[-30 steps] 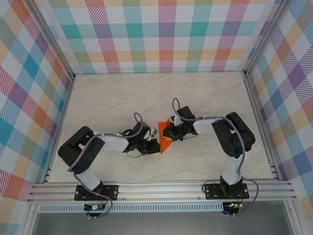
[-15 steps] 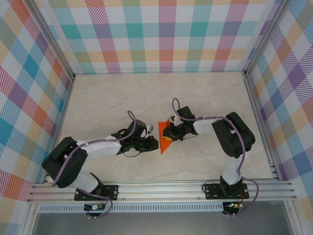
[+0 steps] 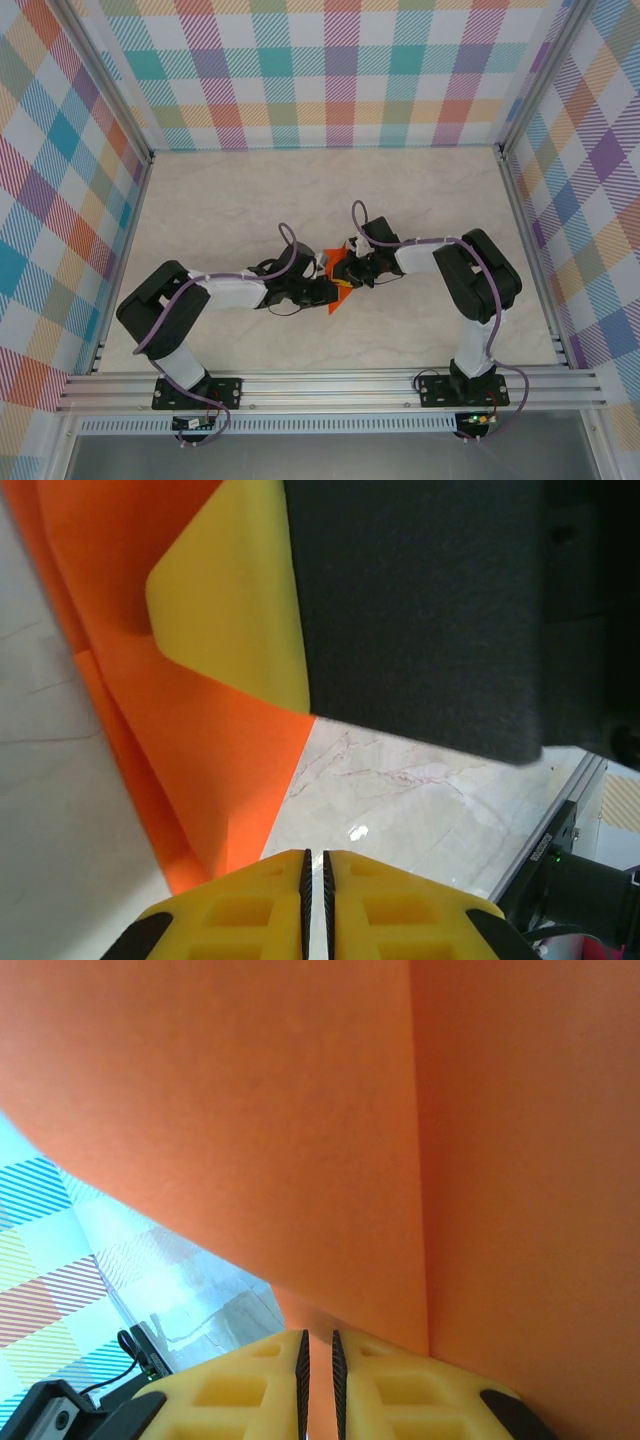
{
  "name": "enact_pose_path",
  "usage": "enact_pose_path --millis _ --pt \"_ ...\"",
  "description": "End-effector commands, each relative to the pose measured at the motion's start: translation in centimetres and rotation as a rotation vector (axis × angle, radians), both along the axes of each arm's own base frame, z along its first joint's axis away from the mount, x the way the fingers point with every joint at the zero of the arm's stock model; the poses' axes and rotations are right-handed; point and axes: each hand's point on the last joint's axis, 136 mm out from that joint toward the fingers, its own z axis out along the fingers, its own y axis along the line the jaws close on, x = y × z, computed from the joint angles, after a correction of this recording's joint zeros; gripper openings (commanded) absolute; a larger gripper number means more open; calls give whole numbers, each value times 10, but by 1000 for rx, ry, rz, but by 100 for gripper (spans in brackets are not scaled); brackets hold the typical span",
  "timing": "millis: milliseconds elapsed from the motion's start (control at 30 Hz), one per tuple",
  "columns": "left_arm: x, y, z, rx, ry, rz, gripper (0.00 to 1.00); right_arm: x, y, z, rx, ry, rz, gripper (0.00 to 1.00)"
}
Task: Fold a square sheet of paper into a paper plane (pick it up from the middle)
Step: Fourth fold the wing at the center of the table.
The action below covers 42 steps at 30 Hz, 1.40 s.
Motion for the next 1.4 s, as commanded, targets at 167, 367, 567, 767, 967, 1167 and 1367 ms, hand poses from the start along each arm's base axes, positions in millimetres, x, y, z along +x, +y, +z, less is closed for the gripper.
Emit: enact_pose_path --millis 167,367,567,767,967,1167,1367 --pt "-8 12 -20 115 8 -18 12 -18 -18 -32 -123 83 -9 17" --pt "-16 24 -34 171 24 -19 12 -19 -19 -33 -124 85 -6 17" --pt "-18 36 -36 222 12 -14 11 -19 -19 -33 -126 85 -8 17" --pt "-18 26 -18 154 -7 -35 11 -19 -19 -33 -126 85 -8 17" --pt "-7 16 19 72 -87 -14 13 -20 -19 -34 -127 89 -7 17" --pt "-4 -2 15 25 -59 -52 14 -19 -18 -34 -125 88 -7 17" --pt "-7 0 -9 64 -4 -54 14 -20 -19 -35 -127 91 -7 17"
